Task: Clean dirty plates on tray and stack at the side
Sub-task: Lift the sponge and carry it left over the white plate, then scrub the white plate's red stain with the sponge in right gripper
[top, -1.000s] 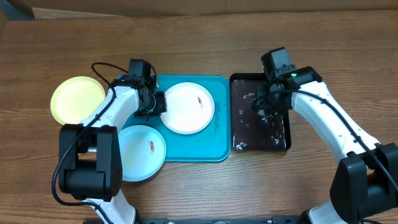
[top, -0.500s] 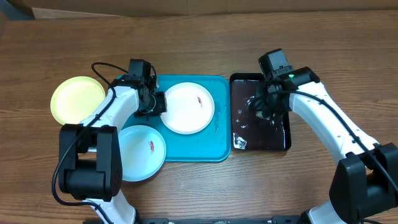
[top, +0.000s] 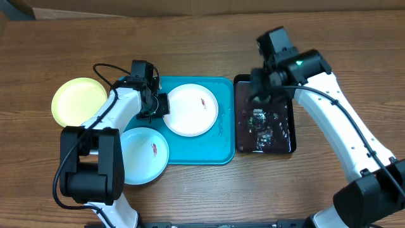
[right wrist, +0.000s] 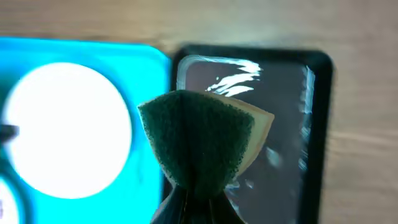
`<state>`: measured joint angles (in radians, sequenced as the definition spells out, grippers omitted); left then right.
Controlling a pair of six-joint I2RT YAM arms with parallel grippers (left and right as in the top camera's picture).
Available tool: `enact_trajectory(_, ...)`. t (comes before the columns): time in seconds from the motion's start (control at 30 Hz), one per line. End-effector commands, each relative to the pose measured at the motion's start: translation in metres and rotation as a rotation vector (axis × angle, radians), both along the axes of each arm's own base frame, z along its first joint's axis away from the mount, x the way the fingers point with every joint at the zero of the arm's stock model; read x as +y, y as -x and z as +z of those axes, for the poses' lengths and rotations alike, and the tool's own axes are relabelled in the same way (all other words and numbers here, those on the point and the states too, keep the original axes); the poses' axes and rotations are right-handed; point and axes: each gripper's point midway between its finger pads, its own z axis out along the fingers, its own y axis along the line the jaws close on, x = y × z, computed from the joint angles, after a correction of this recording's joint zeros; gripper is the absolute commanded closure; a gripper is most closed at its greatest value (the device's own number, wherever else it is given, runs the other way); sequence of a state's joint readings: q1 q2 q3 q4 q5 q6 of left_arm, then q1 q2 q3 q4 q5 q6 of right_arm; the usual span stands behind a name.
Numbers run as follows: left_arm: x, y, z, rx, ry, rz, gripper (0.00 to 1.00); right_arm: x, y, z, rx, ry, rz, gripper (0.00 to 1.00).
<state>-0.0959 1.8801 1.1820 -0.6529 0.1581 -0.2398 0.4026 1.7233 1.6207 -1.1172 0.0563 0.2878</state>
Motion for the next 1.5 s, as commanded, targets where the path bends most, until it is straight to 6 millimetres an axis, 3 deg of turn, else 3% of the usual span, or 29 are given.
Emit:
enact_trajectory(0.0, 0.001, 0.004, -0.007, 0.024, 0.000, 0.012, 0.96, 0.038, 0.005, 0.012, -0.050, -0.032, 0.085, 0.96)
enact_trajectory(0.17, 0.001, 0.004, -0.007, 0.021, 0.000, 0.012, 0.96, 0.100, 0.007, -0.004, -0.110, -0.019, 0.206, 0.96)
enact_trajectory(0.3, 0.001, 0.005, -0.007, 0.025, -0.001, 0.012, 0.96, 0.121, -0.003, -0.033, -0.182, 0.135, 0.216, 0.96)
enact_trajectory(0.47, 0.001, 0.005, -0.007, 0.026, -0.001, 0.012, 0.96, 0.128, -0.017, -0.063, -0.237, 0.270, 0.195, 0.96)
enact_trajectory(0.67, 0.001, 0.005, -0.007, 0.025, -0.001, 0.011, 0.96, 0.135, -0.029, -0.103, -0.219, 0.291, 0.203, 0.96)
enact_trajectory(1.0, 0.001, 0.005, -0.007, 0.025, -0.001, 0.011, 0.96, 0.136, -0.030, -0.152, -0.156, 0.332, 0.217, 0.96)
enact_trajectory(1.2, 0.001, 0.005, -0.007, 0.025, -0.001, 0.010, 0.96, 0.137, -0.023, -0.175, -0.103, 0.336, 0.233, 0.96)
enact_trajectory(1.47, 0.000, 0.004, -0.007, 0.024, -0.001, 0.009, 0.96, 0.170, 0.006, -0.192, 0.045, 0.134, 0.331, 0.96)
